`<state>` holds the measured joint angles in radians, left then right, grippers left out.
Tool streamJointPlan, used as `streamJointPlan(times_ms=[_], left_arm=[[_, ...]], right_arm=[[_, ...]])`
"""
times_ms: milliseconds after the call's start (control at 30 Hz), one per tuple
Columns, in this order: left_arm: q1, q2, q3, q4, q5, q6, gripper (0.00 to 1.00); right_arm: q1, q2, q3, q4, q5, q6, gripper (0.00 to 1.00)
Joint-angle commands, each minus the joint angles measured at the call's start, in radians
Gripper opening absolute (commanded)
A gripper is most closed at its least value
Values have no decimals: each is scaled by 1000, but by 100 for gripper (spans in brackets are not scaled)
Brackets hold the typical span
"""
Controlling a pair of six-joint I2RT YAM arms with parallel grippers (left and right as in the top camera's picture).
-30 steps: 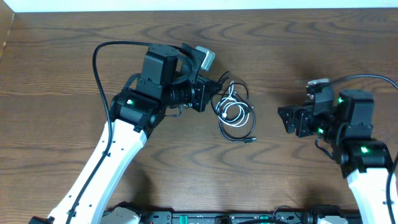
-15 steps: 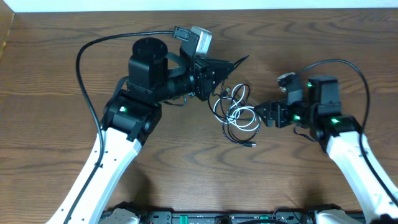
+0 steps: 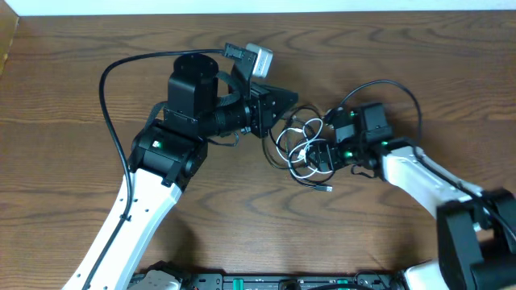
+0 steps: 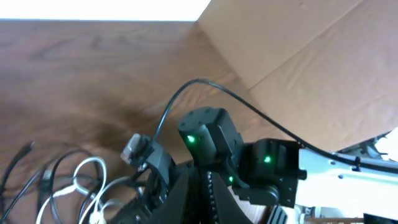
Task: Untangle cables
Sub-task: 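Grasp the black cable with left gripper, white cable with right gripper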
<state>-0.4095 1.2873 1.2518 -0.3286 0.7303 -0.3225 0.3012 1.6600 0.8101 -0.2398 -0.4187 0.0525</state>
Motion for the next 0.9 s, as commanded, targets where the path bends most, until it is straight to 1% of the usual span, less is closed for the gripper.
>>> streamJointPlan(times_ms=[0, 33, 100, 167, 200, 233, 300, 333, 433, 467, 500, 667, 700, 800, 833, 867], left_arm=[[-2, -7, 13, -43, -48, 61, 8], [-2, -7, 13, -67, -64, 71, 8], [-2, -7, 13, -127, -118, 91, 8], [-2, -7, 13, -193, -187, 113, 8], [-2, -6, 13, -232, -236, 114, 8], [-2, -5, 13, -267, -281, 116, 8], [-2, 1, 13, -332, -353, 126, 8], [-2, 6, 13, -362, -385, 128, 8], [-2, 24, 11, -412, -418, 128, 9], [-2, 34, 11, -424, -418, 127, 13], [-2, 44, 11, -430, -417, 127, 14], [-2, 103, 11, -421, -397, 127, 17], [-3, 117, 11, -417, -385, 127, 22], [-2, 162, 11, -392, -328, 127, 31], [-3, 180, 11, -379, -300, 127, 35], [-2, 195, 11, -369, -279, 127, 42]], right_arm=[[21, 48, 18, 14, 50, 4, 73], [23, 60, 18, 16, 63, 4, 70], [25, 78, 18, 17, 83, 4, 60], [26, 87, 18, 16, 93, 15, 45], [26, 87, 18, 16, 93, 21, 31], [26, 87, 18, 16, 91, 28, 20], [26, 80, 19, 16, 91, 41, 5], [26, 75, 19, 14, 91, 44, 1], [25, 37, 25, -6, 92, 56, 1], [25, 19, 29, -16, 98, 56, 1], [25, -4, 36, -31, 103, 56, 1], [26, -150, 80, -108, 106, 57, 1], [26, -182, 84, -115, 106, 60, 1], [28, -272, 86, -121, 106, 75, 1], [28, -301, 86, -124, 106, 87, 1], [28, -318, 86, -129, 106, 93, 1]])
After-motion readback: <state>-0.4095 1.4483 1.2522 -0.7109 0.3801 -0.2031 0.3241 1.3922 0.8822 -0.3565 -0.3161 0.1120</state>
